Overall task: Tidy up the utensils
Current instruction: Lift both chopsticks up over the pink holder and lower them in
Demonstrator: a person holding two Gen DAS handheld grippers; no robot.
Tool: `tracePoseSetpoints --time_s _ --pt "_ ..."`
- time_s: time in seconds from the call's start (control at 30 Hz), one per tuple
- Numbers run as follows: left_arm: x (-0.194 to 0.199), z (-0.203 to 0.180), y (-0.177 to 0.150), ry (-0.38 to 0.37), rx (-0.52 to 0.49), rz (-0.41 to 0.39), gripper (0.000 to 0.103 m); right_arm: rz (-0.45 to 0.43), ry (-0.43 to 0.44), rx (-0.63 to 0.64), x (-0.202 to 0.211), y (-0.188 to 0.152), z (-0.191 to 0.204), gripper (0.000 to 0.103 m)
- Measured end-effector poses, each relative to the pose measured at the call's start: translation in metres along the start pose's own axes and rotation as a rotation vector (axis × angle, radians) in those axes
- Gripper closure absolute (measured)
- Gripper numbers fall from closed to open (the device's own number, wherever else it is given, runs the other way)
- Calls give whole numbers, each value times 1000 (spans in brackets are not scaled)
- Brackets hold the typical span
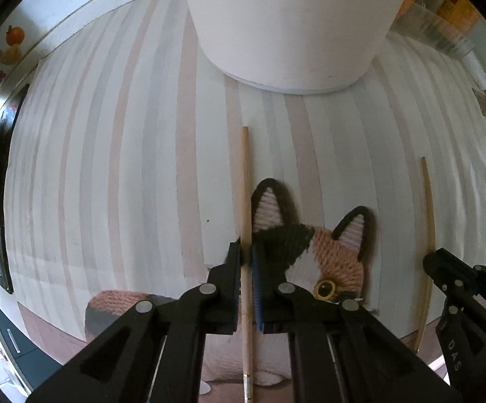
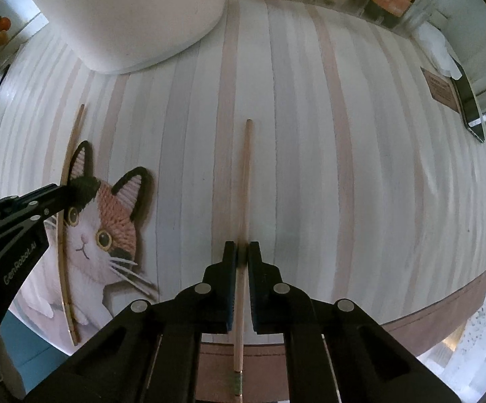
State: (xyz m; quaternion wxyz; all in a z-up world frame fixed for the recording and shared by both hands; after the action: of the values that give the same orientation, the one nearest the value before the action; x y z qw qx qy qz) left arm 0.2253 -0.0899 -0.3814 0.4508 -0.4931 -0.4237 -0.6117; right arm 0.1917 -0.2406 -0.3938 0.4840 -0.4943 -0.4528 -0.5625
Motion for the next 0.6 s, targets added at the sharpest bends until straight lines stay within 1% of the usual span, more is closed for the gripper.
tracePoseSetpoints --time_s 0.03,0.13,0.2,0.33,0.47,0.6 --pt "-1 0 -1 4 4 -5 99 -5 2 0 1 2 -1 96" --pt "6 6 2 9 17 -32 99 -13 11 -10 1 -9 -1 96" --pt "18 9 1 11 25 -63 99 -37 38 -24 10 -12 -4 96" --pt "46 14 2 5 39 -130 99 -125 33 -20 40 -5 -13 96" --pt "74 25 3 -3 73 -206 99 -202 24 -6 69 7 -15 96" --pt "100 36 17 4 113 -275 99 -290 24 6 92 16 -6 96"
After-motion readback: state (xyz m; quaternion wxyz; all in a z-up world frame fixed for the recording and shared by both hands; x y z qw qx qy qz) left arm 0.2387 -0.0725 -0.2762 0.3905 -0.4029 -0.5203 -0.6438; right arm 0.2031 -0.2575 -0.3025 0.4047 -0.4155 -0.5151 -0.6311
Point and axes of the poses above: each gripper's, at about its wrist camera, not at the fingertips, and x roughly against the way its jaws point, z to its left, y to its top, the point moved 9 cm from there along -x, roughly the way its jaws point, and after that the axes turned 6 degrees about y, right-handed, at the moved point
